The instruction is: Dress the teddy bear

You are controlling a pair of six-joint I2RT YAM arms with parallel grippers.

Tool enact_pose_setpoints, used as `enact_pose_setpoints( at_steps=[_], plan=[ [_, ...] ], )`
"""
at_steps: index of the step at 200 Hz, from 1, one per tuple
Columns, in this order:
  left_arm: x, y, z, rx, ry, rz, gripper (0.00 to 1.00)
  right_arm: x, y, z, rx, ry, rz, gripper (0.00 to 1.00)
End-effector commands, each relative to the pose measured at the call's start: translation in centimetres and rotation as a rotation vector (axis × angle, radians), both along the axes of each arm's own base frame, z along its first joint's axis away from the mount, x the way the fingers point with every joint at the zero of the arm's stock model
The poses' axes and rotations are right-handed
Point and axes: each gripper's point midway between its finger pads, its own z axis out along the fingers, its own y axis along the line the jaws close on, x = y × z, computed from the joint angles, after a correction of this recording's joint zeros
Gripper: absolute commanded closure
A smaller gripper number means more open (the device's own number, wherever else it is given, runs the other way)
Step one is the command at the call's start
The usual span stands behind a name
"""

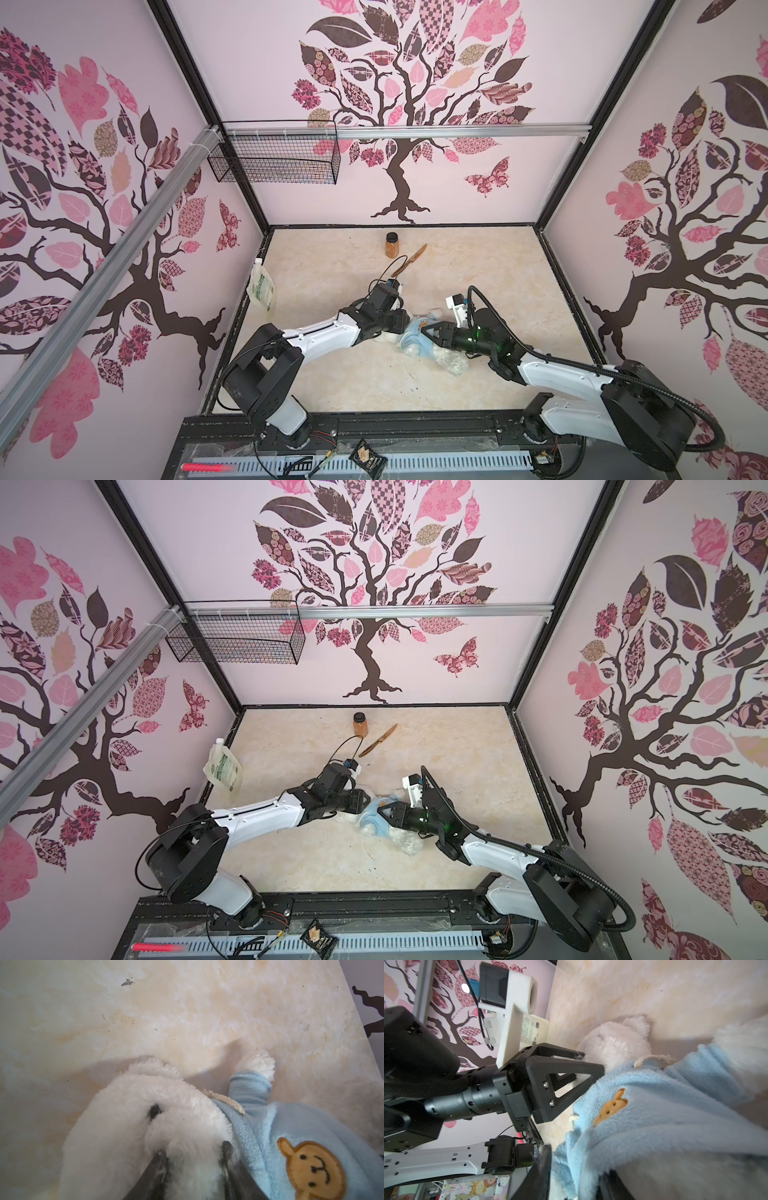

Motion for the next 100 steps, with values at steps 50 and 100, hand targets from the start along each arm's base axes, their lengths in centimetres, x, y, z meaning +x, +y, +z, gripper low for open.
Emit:
enact_pose_setpoints(
  at_steps=[50,100],
  plan=[
    [-2.4,2.3,-4.0,0.125,0.132,0.002,0.57,0.1,-1.7,7.9,0.361,-0.08,-0.117,0.74],
    [-2.4,2.3,-4.0,0.129,0.135,0.001,0.58,-0.2,-2.8,7.4,0.397,-0.059,-0.162,0.9]
  ],
)
